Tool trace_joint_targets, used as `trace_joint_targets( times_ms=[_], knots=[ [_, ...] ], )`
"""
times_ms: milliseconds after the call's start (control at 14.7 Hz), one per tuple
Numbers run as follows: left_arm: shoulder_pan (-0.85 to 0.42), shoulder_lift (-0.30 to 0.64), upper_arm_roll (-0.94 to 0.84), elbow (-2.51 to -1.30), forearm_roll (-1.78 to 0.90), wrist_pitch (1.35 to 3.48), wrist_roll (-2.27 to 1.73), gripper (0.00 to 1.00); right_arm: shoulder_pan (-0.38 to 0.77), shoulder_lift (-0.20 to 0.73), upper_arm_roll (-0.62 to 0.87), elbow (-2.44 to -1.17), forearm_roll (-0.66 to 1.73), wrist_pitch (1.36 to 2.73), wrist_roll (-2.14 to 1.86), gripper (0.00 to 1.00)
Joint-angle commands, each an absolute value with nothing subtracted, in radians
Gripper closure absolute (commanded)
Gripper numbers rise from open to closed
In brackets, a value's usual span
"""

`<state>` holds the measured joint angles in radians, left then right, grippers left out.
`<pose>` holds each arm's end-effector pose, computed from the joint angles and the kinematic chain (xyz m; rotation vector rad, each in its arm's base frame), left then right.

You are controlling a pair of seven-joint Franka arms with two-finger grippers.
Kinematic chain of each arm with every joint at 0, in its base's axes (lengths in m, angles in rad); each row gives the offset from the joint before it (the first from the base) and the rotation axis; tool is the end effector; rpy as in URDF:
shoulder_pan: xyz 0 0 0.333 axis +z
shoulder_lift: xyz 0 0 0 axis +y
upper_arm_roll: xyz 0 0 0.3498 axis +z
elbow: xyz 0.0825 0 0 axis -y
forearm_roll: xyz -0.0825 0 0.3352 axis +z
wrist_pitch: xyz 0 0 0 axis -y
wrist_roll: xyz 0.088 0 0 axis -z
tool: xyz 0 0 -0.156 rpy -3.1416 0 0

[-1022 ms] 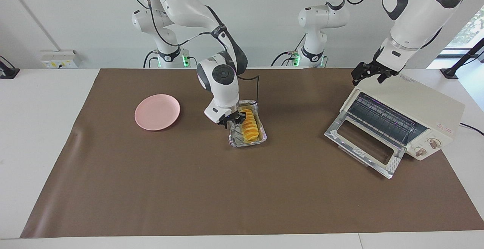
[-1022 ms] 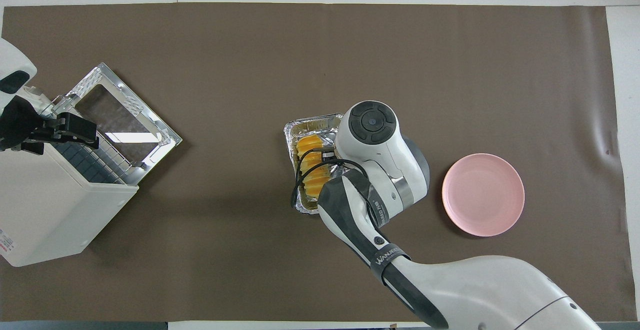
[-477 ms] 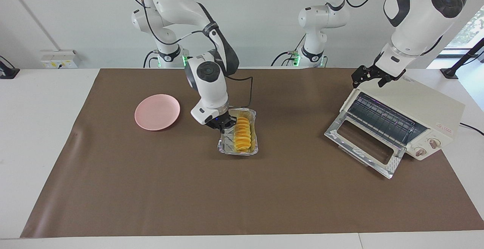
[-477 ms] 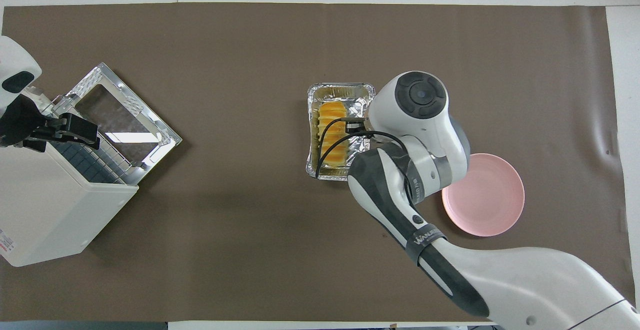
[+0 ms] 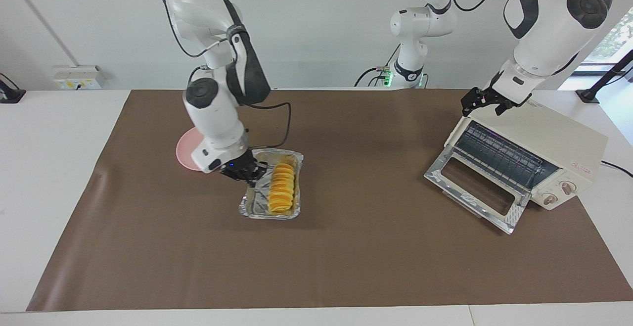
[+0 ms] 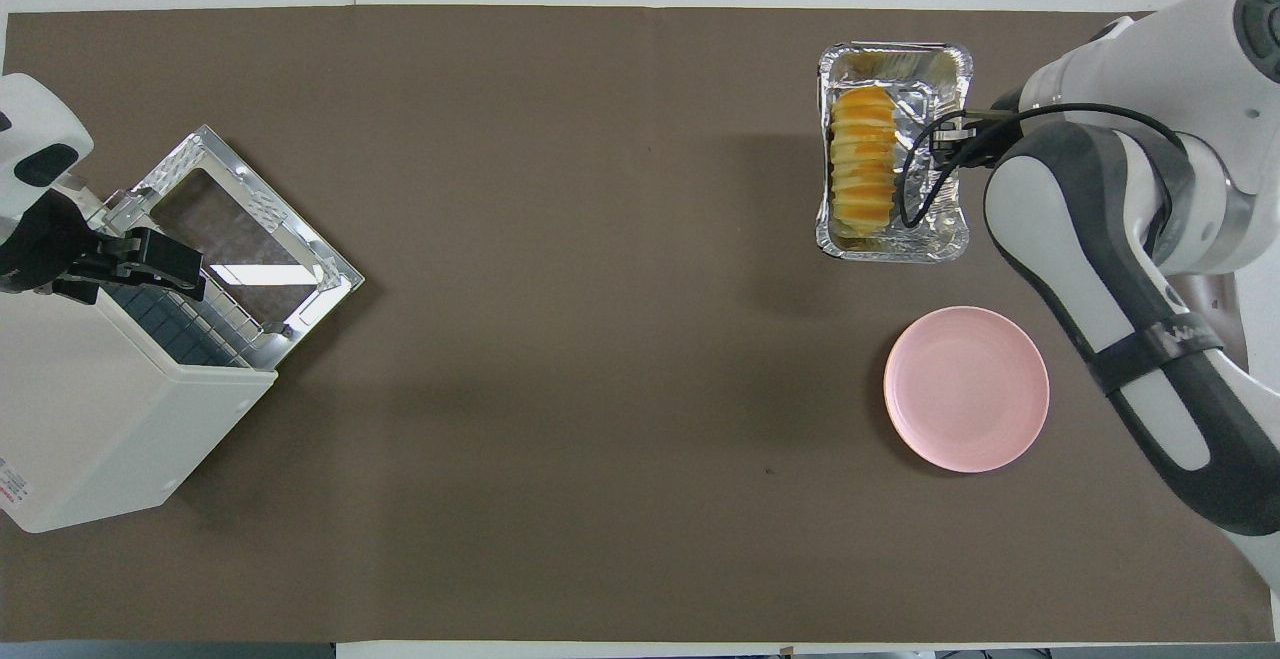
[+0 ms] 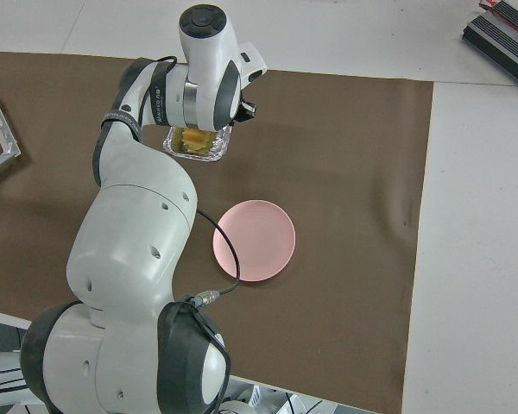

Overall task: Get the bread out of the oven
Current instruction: 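Carry the foil tray beside the pink plate and set it down, then release the tray and reach the right gripper toward the bread rolls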

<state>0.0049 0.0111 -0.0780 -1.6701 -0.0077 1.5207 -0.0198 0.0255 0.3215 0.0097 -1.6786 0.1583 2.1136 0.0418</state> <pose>0.4892 -0.0369 0.5589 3.1292 -0.0832 -0.2521 0.6326 0.0356 0.4303 -2.9876 0.1218 -0.1613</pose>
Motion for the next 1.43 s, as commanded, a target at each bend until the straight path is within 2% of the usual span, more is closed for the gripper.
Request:
trace_joint_targets(
  times_ms=[0,204,272,477,1022,1362],
  knots=[
    [0.015,-0.002,-0.08,-1.657,-0.021,1.502,-0.014,0.0,-0.056,0.363,0.028,-1.646,0.184,2.117,-0.02,1.0],
    [0.015,-0.009,-0.078,-1.655,-0.021,1.506,-0.014,0.0,-0.093,0.454,0.026,-1.611,0.215,2.172,-0.085,1.0],
    [0.015,-0.011,-0.078,-1.655,-0.021,1.506,-0.012,0.0,-0.107,0.459,0.026,-1.615,0.215,2.181,-0.144,1.0],
    [0.015,-0.012,-0.08,-1.655,-0.021,1.506,-0.014,0.0,-0.146,0.457,0.025,-1.62,0.207,2.119,-0.208,1.0],
    [0.015,-0.014,-0.078,-1.655,-0.021,1.506,-0.014,0.0,-0.143,0.423,0.026,-1.739,0.238,2.134,-0.261,1.0],
    [0.015,-0.012,-0.078,-1.655,-0.021,1.506,-0.014,0.0,-0.137,0.416,0.026,-1.759,0.241,2.128,-0.261,1.0]
  ],
)
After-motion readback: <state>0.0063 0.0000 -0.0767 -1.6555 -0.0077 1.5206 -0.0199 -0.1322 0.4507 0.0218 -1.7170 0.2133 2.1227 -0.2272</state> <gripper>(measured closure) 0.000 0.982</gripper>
